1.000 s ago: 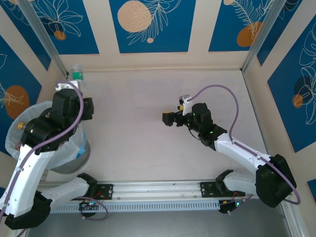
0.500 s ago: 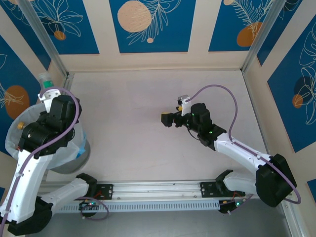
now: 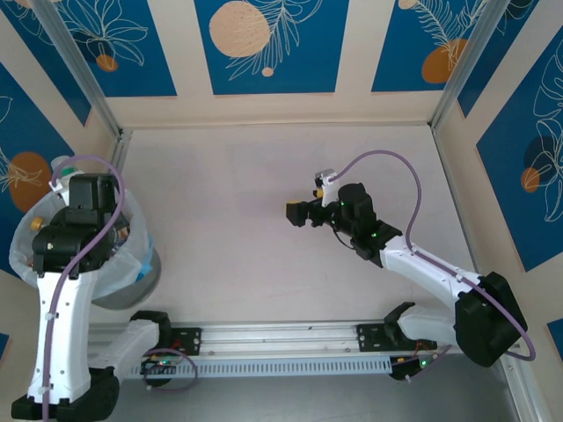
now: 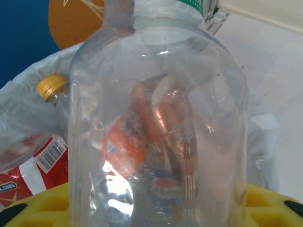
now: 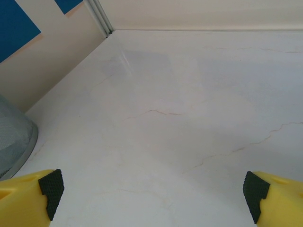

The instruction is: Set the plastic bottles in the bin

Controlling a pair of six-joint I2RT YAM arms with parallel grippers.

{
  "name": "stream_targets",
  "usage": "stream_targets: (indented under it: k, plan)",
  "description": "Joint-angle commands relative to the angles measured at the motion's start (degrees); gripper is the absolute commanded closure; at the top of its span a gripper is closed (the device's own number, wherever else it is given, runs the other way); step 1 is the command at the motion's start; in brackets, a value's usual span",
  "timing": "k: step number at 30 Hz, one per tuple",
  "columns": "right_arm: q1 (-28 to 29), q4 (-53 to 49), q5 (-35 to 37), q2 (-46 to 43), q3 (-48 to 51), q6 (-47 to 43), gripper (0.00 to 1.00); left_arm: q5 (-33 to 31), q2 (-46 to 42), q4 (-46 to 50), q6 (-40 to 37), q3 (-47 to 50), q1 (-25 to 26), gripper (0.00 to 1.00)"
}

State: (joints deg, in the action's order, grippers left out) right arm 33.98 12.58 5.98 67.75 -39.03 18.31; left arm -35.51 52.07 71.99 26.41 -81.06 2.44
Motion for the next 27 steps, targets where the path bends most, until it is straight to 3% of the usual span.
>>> stream_targets:
  k: [1, 5, 8, 10, 13, 22, 24, 27]
  plan:
    - [0.44, 0.67, 0.09, 0.28, -1.76, -1.43, 0.00, 3.78, -0.61, -0.12, -0.76, 2.20, -5.08, 0.53]
    - [0.48, 0.52, -0.04, 0.54, -1.93, -1.76, 0.00, 9.52, -0.14, -2.68, -0.82, 6.15, -11.63, 0.50]
    - [0.56, -0.05, 0.04, 0.46, -2.11, -1.88, 0.00, 10.30, 0.13, -2.67, 0.15, 6.70, -13.58, 0.41]
    - [0.65, -0.27, 0.24, 0.46, -2.02, -2.04, 0.00, 9.80, -0.40, -2.34, 0.69, 5.90, -13.55, 0.25]
    - [0.65, -0.14, 0.40, 0.61, -1.94, -2.13, 0.00, 6.82, -1.15, -0.82, 1.34, 4.00, -13.56, 0.15]
    - [1.00, -0.38, 0.22, 1.91, -3.80, -2.05, 0.00, 5.48, -4.50, -2.67, 2.01, 1.69, -13.52, 0.08]
    - [1.18, -0.52, 0.44, 1.88, -3.87, -2.17, 0.00, 8.08, -5.05, -3.78, 1.25, 1.31, -13.54, 0.07]
    - [1.27, -0.88, 0.92, 2.04, -4.06, -2.14, 0.00, 18.66, -5.73, -7.37, -1.48, 1.27, -13.56, 0.07]
